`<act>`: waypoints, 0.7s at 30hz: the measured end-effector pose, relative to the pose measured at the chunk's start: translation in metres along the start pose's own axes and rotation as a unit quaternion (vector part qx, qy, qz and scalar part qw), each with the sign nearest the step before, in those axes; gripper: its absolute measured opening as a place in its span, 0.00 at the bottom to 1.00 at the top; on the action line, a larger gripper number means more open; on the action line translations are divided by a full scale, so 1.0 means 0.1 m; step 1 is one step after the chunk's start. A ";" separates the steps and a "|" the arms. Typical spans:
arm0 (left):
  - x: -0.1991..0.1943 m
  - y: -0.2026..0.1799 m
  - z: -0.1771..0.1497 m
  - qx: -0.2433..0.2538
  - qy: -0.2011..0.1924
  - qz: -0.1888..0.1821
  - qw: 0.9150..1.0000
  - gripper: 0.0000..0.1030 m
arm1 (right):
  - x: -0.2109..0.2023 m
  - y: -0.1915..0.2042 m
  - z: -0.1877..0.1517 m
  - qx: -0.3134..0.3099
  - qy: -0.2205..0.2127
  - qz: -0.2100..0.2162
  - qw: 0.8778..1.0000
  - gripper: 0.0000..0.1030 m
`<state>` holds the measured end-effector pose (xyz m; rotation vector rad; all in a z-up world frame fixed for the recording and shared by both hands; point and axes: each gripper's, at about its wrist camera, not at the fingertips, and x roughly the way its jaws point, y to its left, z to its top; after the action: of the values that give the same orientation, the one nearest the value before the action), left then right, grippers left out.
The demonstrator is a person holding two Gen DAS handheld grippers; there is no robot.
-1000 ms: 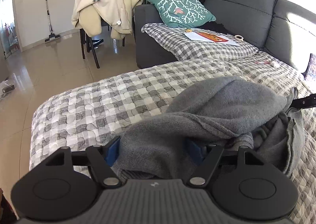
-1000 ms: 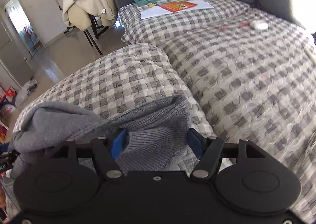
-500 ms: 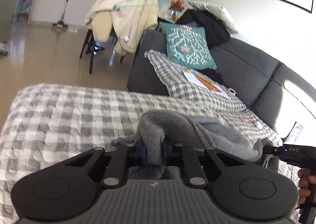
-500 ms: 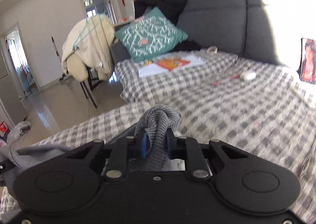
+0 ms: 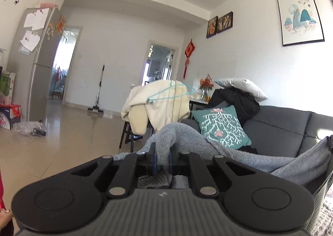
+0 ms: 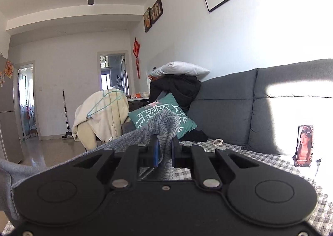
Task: Fold clothes
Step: 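Lift the sweater high with both grippers to shake it open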
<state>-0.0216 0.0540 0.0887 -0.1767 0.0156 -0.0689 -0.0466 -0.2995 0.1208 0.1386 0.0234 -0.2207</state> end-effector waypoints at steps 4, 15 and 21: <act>-0.03 -0.09 0.13 0.008 -0.017 0.004 1.000 0.09 | 0.07 0.04 -0.02 -0.025 0.009 -0.004 1.000 0.11; 1.04 -0.60 0.11 0.035 0.052 -0.017 0.998 0.09 | 0.46 -0.10 -0.37 -0.022 0.088 -0.040 0.995 0.11; 1.70 -1.06 0.01 0.047 0.075 -0.036 0.995 0.09 | 0.51 -0.29 -0.42 -0.033 0.097 -0.076 0.992 0.11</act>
<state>0.1405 -0.0618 0.1064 -0.0783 0.1561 -0.1536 -0.0040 -0.3328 0.0735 0.0915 0.2350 -0.3568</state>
